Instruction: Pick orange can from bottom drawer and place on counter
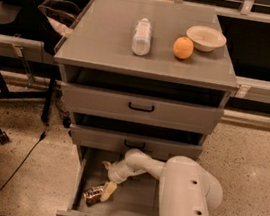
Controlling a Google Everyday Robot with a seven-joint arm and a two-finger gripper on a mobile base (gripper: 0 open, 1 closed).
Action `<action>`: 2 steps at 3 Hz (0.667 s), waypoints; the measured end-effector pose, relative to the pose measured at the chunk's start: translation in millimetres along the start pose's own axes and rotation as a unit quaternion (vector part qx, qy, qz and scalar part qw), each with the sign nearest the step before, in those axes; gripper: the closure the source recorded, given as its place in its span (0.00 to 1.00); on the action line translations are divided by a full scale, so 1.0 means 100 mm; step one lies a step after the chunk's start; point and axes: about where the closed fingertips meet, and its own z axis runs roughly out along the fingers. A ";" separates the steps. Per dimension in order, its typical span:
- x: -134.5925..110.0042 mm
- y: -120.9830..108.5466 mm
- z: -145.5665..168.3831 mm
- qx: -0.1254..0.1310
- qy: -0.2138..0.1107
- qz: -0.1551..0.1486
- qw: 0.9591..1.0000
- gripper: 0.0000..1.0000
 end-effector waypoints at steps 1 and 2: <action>0.09 0.00 0.17 0.005 0.012 0.027 1.000 0.00; 0.16 0.04 0.27 0.012 0.018 0.055 0.998 0.00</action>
Offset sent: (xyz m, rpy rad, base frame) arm -0.0033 0.0003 -0.0430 -0.0581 0.0660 -0.1819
